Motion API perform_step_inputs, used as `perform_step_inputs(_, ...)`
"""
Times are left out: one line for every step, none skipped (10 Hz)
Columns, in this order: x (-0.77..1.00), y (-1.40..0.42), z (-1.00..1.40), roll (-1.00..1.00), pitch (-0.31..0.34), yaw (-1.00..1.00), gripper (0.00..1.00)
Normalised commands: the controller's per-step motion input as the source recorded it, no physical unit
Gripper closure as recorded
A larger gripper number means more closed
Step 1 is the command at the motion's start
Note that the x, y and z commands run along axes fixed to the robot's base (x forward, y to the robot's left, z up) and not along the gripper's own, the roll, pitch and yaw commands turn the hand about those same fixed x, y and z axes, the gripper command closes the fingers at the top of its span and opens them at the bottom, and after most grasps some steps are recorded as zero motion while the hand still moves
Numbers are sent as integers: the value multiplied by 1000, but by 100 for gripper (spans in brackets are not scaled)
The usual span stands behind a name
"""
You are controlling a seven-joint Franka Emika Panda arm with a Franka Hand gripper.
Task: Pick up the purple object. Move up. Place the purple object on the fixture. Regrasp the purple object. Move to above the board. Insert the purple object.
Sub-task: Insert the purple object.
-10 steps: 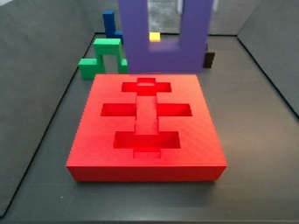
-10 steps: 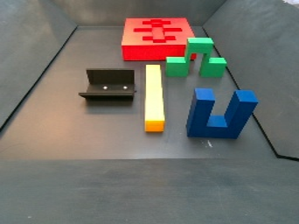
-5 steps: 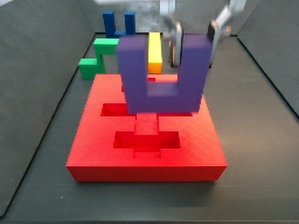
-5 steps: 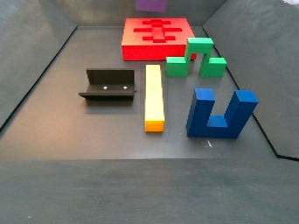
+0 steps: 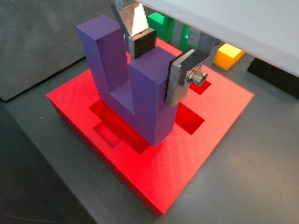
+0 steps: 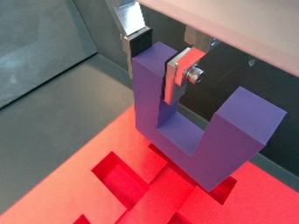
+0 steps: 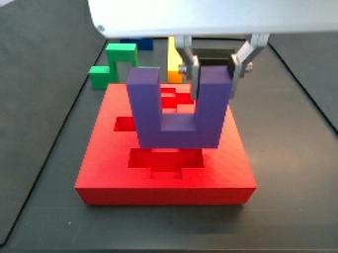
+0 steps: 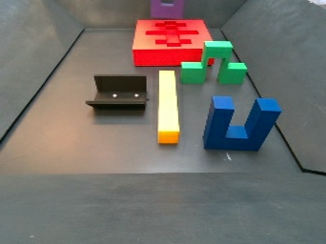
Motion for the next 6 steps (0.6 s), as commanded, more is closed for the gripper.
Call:
perform_step_inputs(0,-180,-263,103,0,86,100)
perform_step_inputs(0,-169,-314,127,0,103,100)
perform_step_inputs(0,-117,-289,141,0,49,100)
perform_step_inputs(0,-49,-220,123,0,0,100)
perform_step_inputs(0,-49,-183,111,0,0,100)
perform_step_inputs(-20,0,-111,43,0,0,100)
